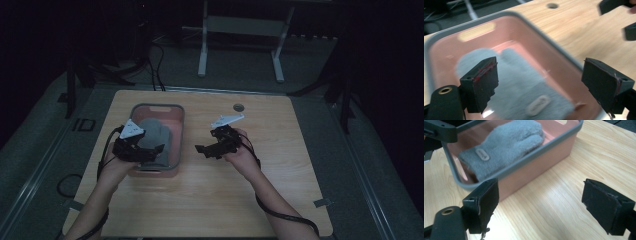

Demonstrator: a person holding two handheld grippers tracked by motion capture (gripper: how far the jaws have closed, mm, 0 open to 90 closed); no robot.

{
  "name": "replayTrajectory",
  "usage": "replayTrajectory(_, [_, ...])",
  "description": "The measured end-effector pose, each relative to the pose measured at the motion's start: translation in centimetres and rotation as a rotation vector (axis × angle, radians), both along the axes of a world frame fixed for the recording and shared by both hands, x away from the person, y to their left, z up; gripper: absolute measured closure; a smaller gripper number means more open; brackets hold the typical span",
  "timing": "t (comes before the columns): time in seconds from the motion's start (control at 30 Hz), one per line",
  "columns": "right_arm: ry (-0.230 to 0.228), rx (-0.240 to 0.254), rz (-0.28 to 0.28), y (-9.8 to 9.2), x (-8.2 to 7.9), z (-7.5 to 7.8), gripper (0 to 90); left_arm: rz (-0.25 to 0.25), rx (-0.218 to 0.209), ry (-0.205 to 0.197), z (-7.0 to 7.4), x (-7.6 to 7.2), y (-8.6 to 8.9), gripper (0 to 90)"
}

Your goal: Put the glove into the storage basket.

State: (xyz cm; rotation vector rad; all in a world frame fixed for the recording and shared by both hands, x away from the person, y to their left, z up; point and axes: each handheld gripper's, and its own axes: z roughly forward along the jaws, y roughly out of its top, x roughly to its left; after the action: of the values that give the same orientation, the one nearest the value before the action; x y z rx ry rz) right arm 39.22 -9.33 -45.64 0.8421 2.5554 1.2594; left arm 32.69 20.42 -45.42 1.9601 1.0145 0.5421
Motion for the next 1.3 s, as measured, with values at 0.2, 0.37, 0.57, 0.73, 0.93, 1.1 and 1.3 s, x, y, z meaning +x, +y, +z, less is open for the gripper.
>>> replayTrajectory(0.2, [-0.010,0.020,0.002,-1.8,-0.7,-0.3,14.2,-0.065,-0.006,-0.006,-0.1,-0.6,-2.6,14.3])
replayTrajectory(0.37, [-0.022,0.030,0.010,-3.6,-1.5,-0.6,14.3,-0.120,-0.051,-0.027,-0.4,-1.4,-4.5,14.3])
replayTrajectory(0.57, [-0.034,0.022,0.005,-5.7,-2.5,-1.0,14.3,-0.216,-0.030,-0.026,-0.8,-2.2,-7.2,14.3])
replayTrajectory(0.73, [-0.032,0.023,-0.002,-7.3,-3.1,-1.5,14.3,-0.260,-0.036,-0.033,-1.1,-2.7,-9.1,14.3])
replayTrajectory(0.93, [-0.033,0.020,-0.007,-9.3,-3.8,-2.4,14.3,-0.306,-0.031,-0.025,-2.2,-3.1,-11.1,14.3])
replayTrajectory(1.1, [-0.024,0.027,-0.013,-10.9,-4.4,-3.5,14.3,-0.343,-0.037,-0.011,-3.7,-3.5,-12.5,14.4])
replayTrajectory(1.3, [0.010,0.020,-0.021,-12.5,-5.2,-5.1,14.3,-0.385,-0.043,0.004,-5.5,-3.9,-13.8,14.3])
